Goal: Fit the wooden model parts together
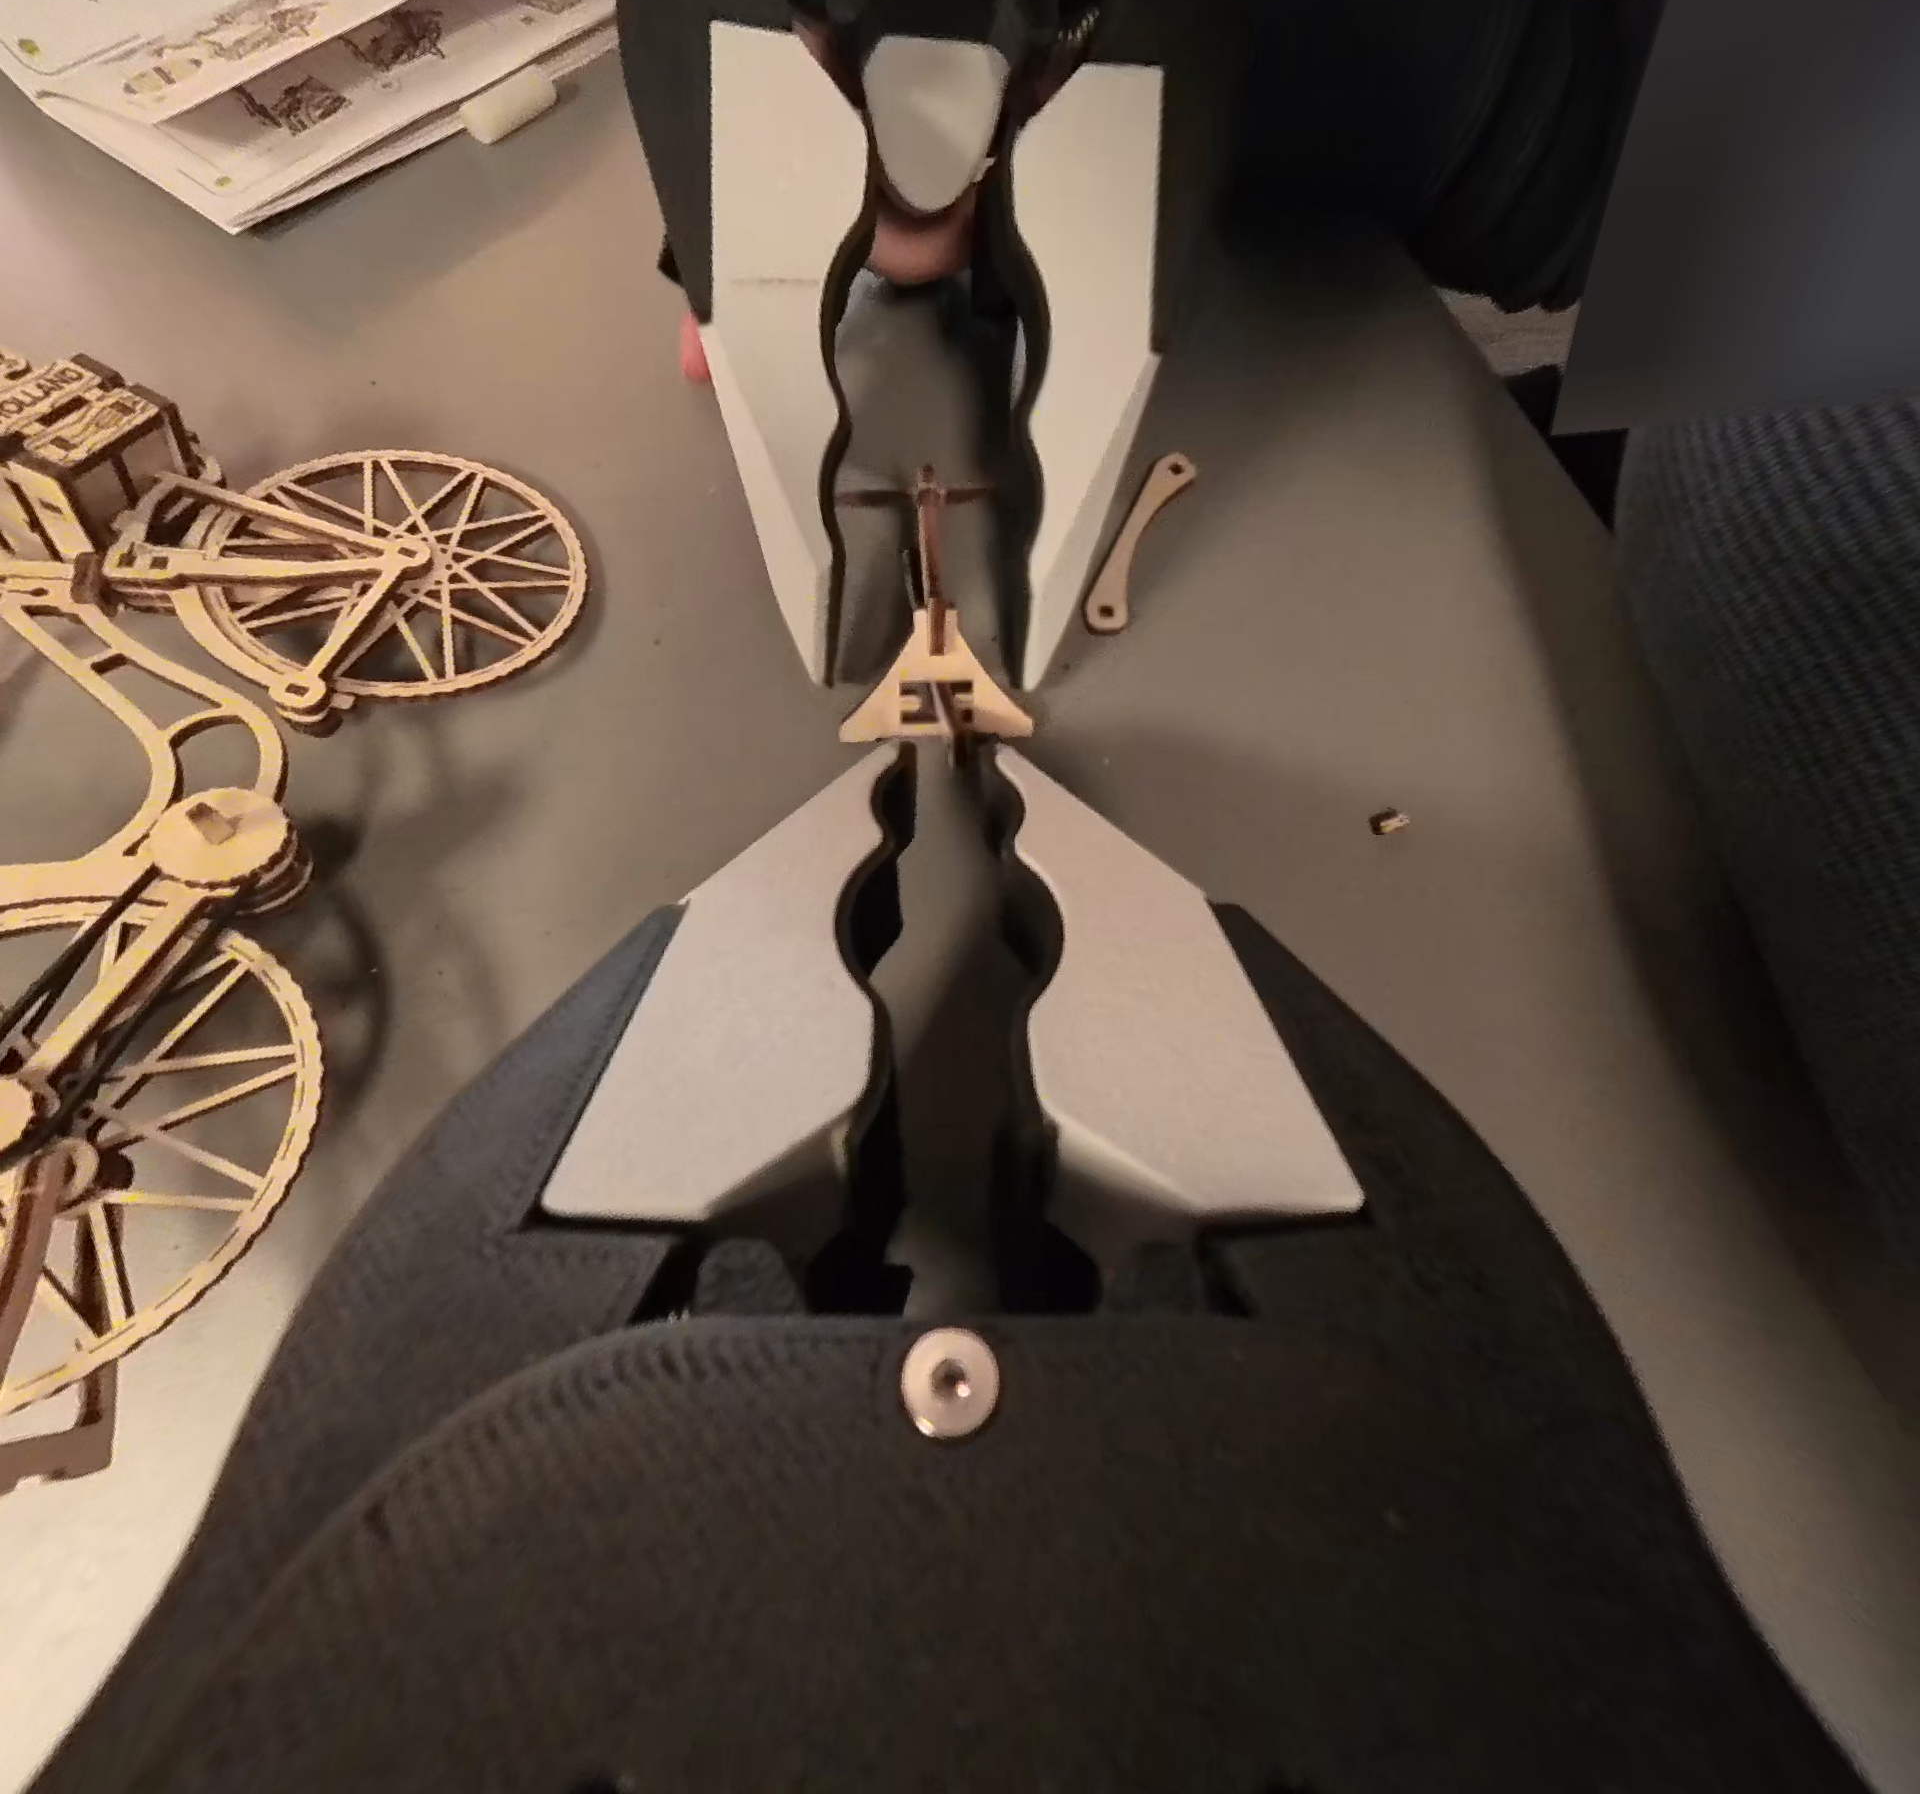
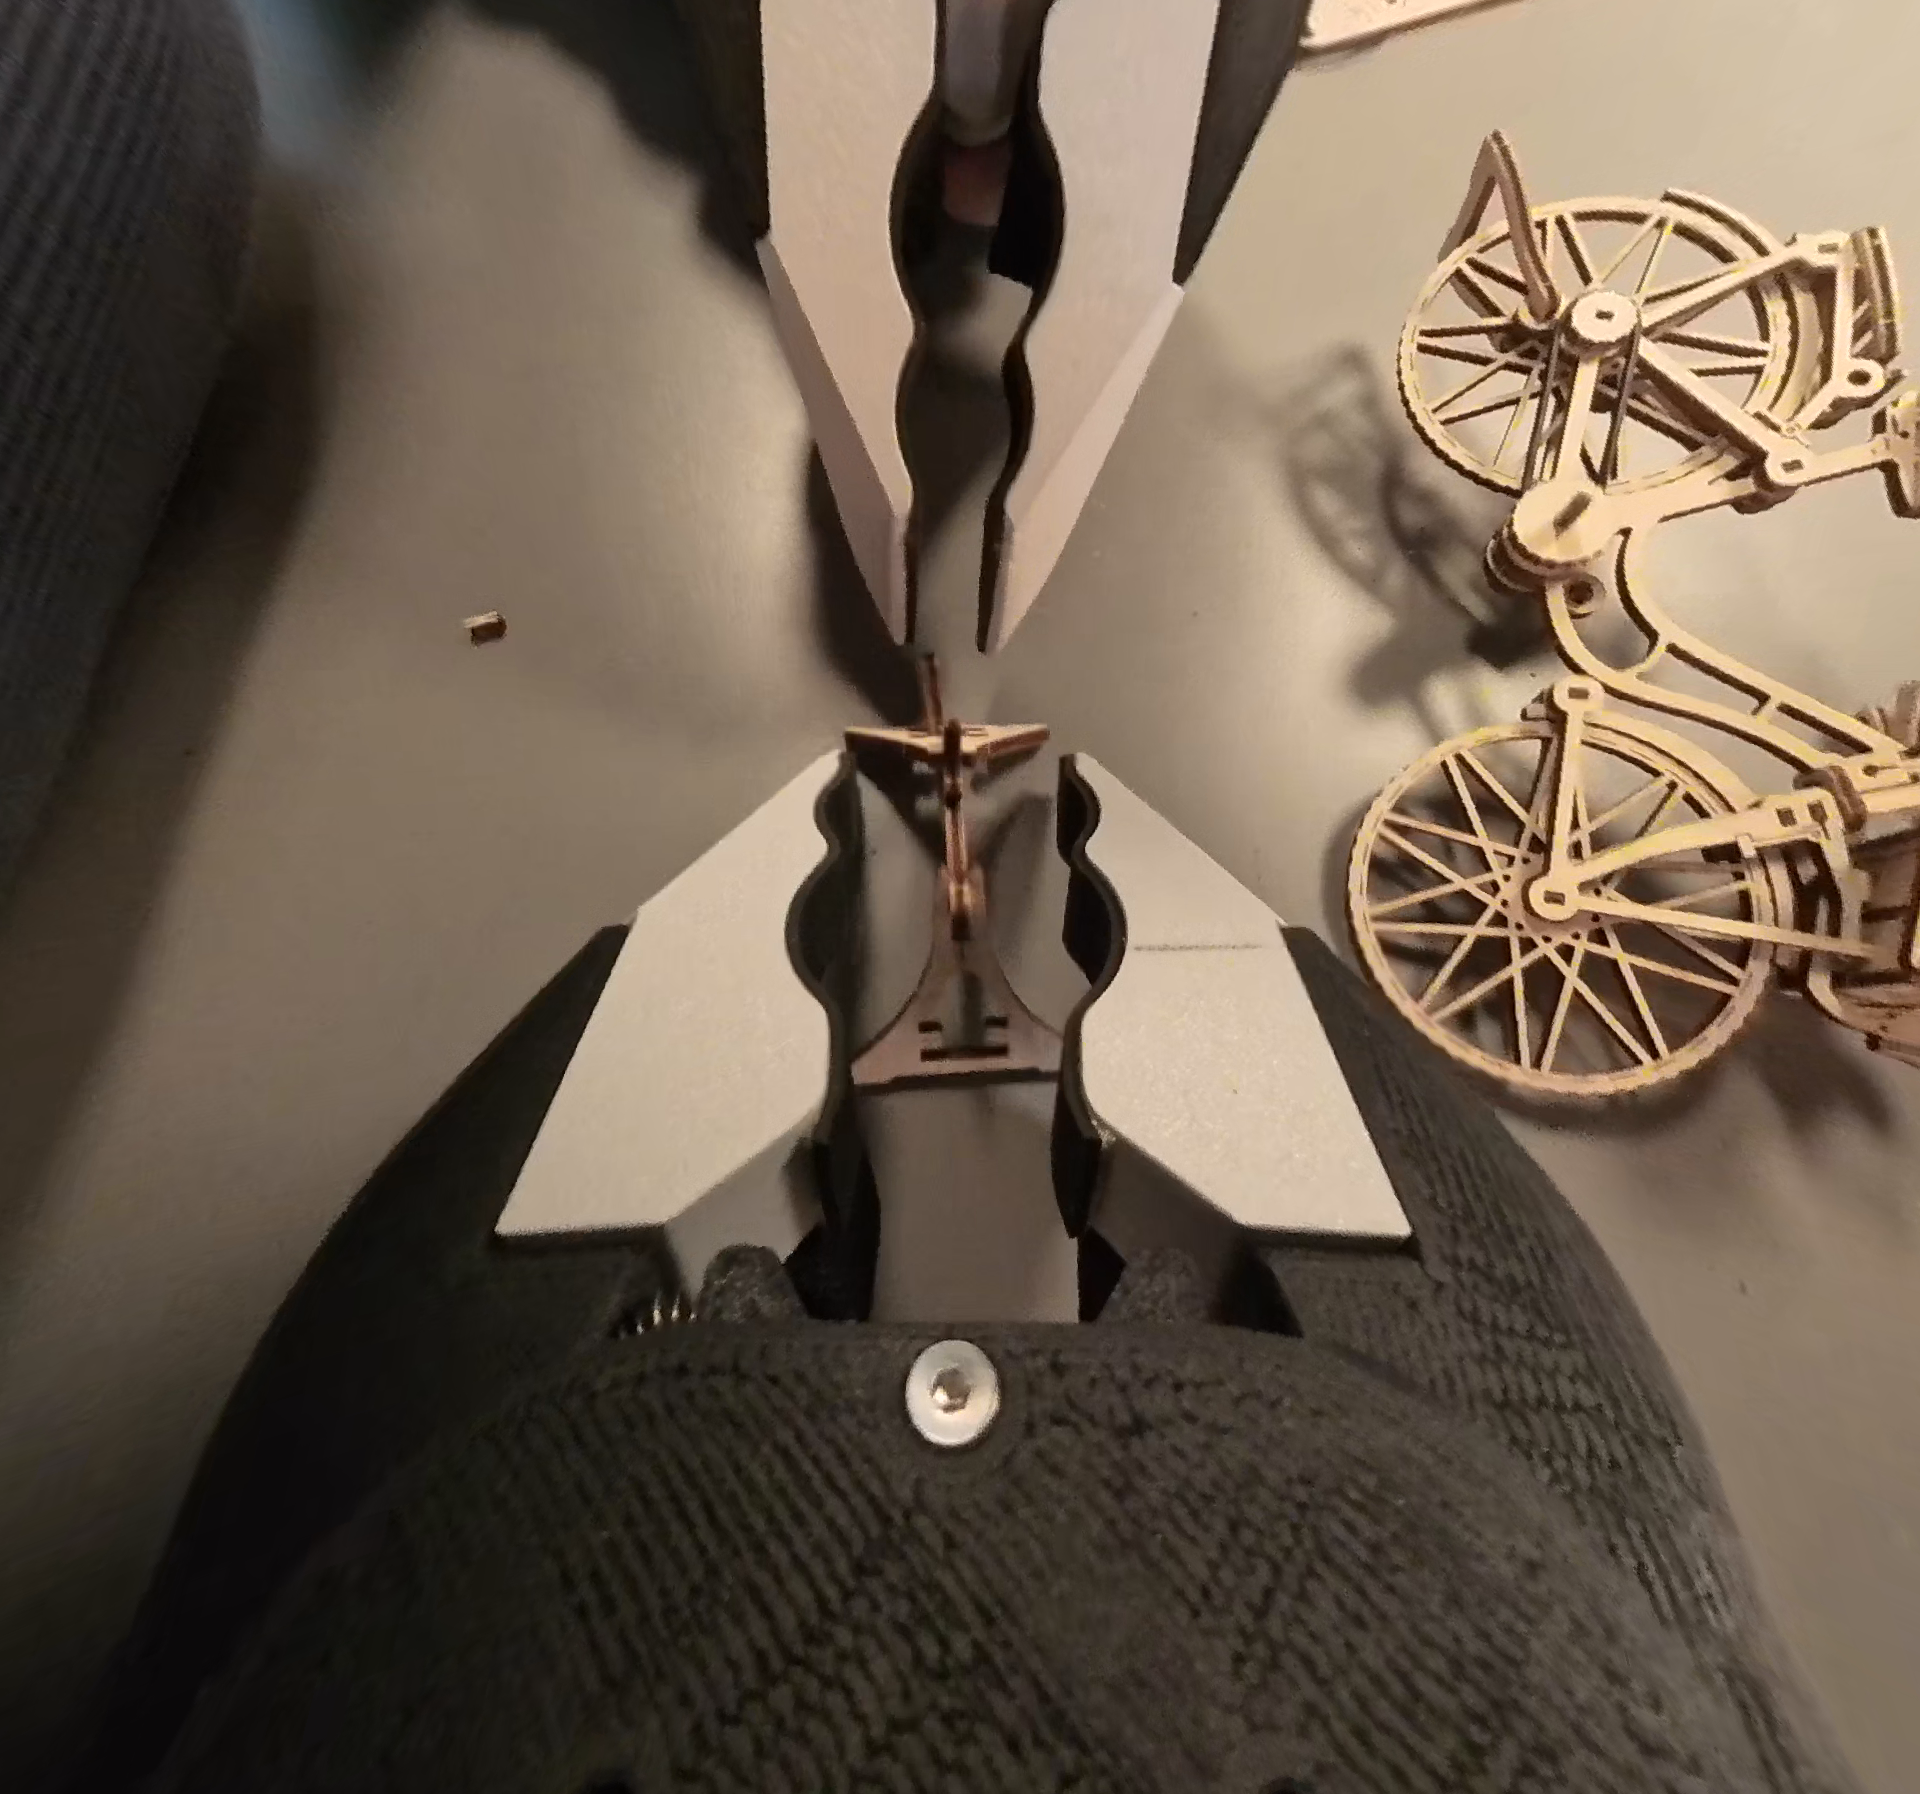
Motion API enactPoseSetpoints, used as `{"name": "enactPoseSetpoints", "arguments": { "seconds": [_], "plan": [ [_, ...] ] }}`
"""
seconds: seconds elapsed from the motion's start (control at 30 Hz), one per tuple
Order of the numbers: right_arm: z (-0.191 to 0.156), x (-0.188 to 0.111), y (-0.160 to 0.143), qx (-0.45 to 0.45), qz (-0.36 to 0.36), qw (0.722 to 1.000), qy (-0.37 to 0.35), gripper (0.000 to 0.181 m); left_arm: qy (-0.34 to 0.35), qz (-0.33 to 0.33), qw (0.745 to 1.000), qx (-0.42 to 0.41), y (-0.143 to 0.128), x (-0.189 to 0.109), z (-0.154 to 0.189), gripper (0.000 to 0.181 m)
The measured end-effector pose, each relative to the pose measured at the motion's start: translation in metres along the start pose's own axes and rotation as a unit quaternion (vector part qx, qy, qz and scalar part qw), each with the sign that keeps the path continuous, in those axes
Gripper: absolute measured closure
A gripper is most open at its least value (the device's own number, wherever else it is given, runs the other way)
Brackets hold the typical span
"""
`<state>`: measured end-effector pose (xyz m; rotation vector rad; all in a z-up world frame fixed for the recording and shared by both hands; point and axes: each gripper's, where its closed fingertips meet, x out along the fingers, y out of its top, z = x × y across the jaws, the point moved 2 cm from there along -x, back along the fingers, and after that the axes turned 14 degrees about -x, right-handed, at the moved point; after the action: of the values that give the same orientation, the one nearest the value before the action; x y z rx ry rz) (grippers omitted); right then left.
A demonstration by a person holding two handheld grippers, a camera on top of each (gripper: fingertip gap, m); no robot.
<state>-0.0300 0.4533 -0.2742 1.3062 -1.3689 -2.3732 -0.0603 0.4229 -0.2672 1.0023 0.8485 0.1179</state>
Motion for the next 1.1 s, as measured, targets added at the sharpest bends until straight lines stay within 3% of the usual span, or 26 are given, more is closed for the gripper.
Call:
{"name": "enactPoseSetpoints", "arguments": {
  "seconds": [0.7, 1.1],
  "plan": [
    [-0.003, -0.009, 0.007, 0.011, 0.042, 0.999, 0.016, 0.170, 0.003, -0.005, 1.000, -0.005, 0.000, 0.004, 0.002, 0.180],
    [-0.005, -0.007, 0.009, 0.006, 0.042, 0.999, 0.018, 0.174, -0.009, 0.003, 1.000, -0.002, 0.001, 0.002, 0.006, 0.181]
  ]
}}
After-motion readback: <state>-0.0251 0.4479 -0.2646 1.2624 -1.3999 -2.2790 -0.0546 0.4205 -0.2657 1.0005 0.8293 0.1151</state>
